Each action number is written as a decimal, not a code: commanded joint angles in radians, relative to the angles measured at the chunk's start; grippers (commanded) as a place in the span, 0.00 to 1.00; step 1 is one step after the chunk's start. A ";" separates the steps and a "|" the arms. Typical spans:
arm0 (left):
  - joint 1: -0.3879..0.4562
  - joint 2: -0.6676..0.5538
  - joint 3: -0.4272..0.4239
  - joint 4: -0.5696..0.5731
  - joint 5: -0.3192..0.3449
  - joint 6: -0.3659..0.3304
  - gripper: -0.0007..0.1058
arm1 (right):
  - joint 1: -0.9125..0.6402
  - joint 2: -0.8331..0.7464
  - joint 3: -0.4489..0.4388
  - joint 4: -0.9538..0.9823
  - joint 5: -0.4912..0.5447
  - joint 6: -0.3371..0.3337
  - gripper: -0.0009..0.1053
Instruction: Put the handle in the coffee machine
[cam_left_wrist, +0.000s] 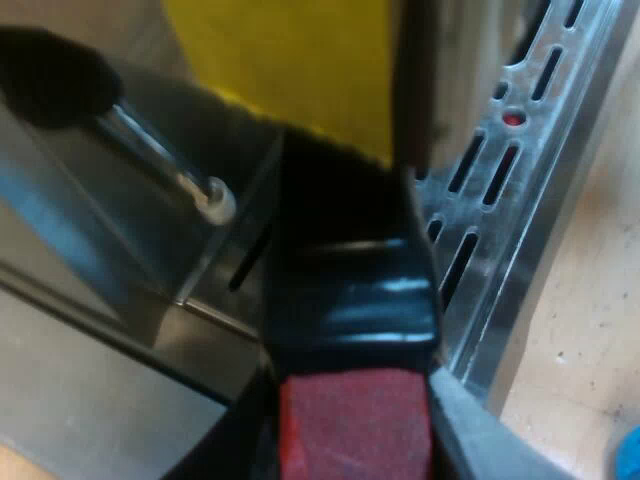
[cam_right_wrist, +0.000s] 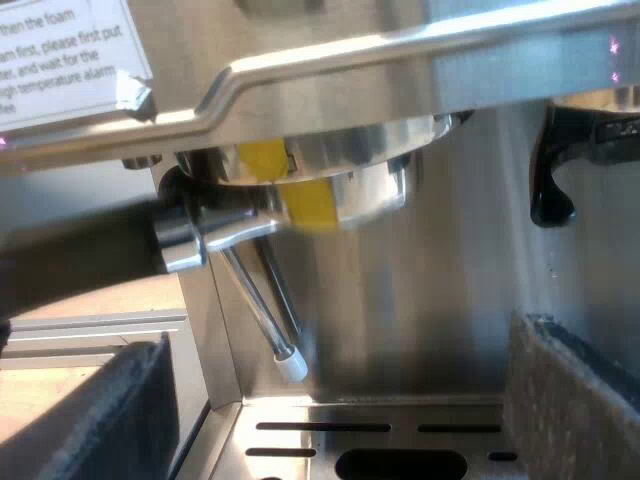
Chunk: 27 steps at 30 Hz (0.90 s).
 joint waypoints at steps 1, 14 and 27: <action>0.000 -0.012 -0.025 -0.095 0.079 -0.057 0.01 | -0.003 -0.007 -0.008 -0.007 0.006 -0.009 0.66; 0.000 -0.012 -0.125 0.078 0.156 -0.021 0.01 | -0.025 -0.007 -0.008 0.068 -0.096 -0.009 0.66; 0.000 -0.012 -0.132 0.099 0.164 0.005 0.01 | -0.160 0.047 -0.021 0.061 -0.287 -0.009 0.44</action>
